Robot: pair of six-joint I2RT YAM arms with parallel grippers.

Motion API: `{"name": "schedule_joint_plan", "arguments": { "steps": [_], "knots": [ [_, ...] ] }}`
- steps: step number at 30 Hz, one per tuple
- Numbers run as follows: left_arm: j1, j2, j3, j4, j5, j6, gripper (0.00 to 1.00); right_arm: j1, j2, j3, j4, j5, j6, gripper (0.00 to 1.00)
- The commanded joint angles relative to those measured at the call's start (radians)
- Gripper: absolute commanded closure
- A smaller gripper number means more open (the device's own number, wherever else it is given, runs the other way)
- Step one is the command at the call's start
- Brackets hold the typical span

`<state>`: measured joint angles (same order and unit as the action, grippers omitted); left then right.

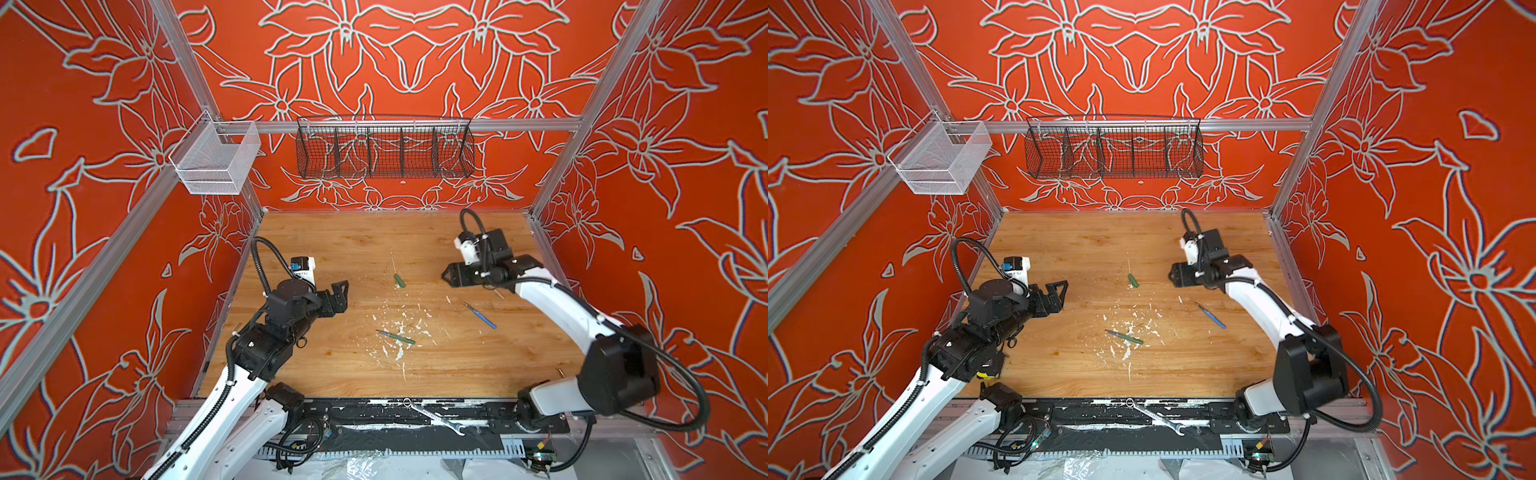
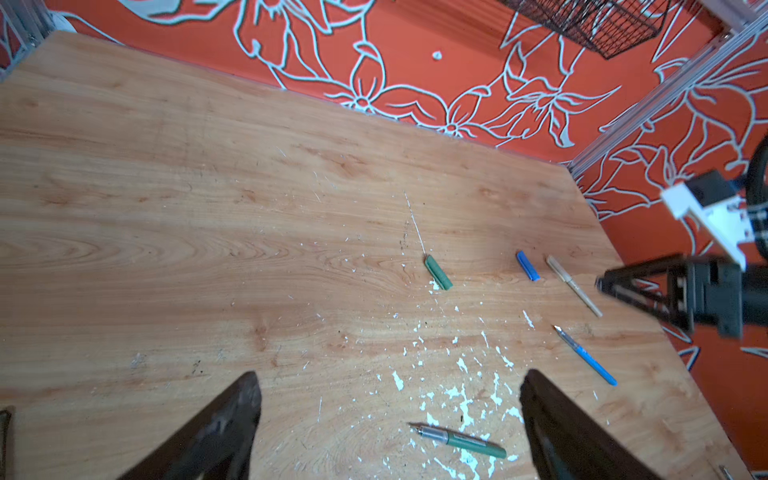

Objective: Insert the pens into the pen caps

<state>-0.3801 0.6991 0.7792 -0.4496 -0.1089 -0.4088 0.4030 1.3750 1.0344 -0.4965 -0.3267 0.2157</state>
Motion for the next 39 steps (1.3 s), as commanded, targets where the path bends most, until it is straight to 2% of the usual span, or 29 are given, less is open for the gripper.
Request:
{"name": "schedule_joint_plan", "arguments": {
  "steps": [1,4,11,17,24,30,39],
  "knots": [
    [0.004,0.048,0.052,-0.069,-0.036,0.004,0.03,0.161,-0.047,-0.115,0.018,-0.074,0.063,0.27],
    [0.006,0.082,0.090,-0.084,-0.049,0.031,0.03,0.308,-0.020,-0.120,-0.022,-0.044,0.013,0.26],
    [0.006,0.076,0.111,-0.085,-0.023,0.044,0.03,0.428,0.199,-0.017,-0.080,-0.133,-0.065,0.25],
    [0.006,0.069,0.062,-0.088,-0.001,0.021,0.03,0.434,0.323,0.050,-0.138,-0.093,-0.135,0.23],
    [0.006,0.059,0.045,-0.098,0.014,0.015,0.03,0.429,0.392,0.100,-0.184,-0.036,-0.176,0.23],
    [0.006,0.062,0.033,-0.094,0.017,0.013,0.03,0.429,0.447,0.124,-0.205,-0.057,-0.197,0.23],
    [0.006,0.058,0.032,-0.104,0.023,0.003,0.03,0.429,0.467,0.112,-0.203,-0.184,-0.197,0.23]
  ]
}}
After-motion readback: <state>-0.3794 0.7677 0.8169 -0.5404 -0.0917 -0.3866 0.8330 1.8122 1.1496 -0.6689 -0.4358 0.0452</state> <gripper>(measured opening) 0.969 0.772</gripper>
